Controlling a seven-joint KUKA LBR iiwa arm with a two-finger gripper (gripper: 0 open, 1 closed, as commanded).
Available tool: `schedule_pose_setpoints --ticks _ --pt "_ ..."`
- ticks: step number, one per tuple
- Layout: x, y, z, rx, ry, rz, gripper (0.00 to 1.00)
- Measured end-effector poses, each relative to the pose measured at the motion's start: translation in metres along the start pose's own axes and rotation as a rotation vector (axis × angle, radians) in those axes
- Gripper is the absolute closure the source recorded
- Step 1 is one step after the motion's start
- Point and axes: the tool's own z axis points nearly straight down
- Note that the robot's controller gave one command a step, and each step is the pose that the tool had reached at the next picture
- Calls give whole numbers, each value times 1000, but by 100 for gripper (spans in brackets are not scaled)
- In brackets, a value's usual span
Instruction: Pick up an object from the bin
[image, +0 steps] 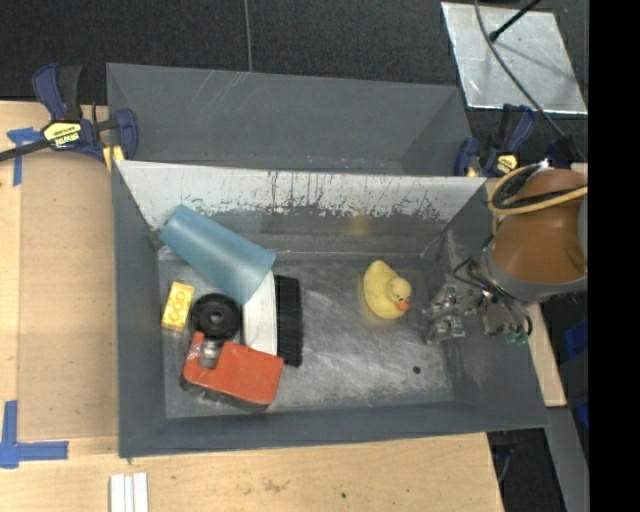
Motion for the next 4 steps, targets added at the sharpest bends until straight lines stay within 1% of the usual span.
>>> schedule_pose_setpoints --ticks 1,2,3,4 --pt "0 0 2 -1 2 -1 0" --pt "0 0 2 0 2 -1 0" --pt "-80 141 -4 -5 -3 -35 100" --pt "-80 141 -4 -4 -4 -36 100"
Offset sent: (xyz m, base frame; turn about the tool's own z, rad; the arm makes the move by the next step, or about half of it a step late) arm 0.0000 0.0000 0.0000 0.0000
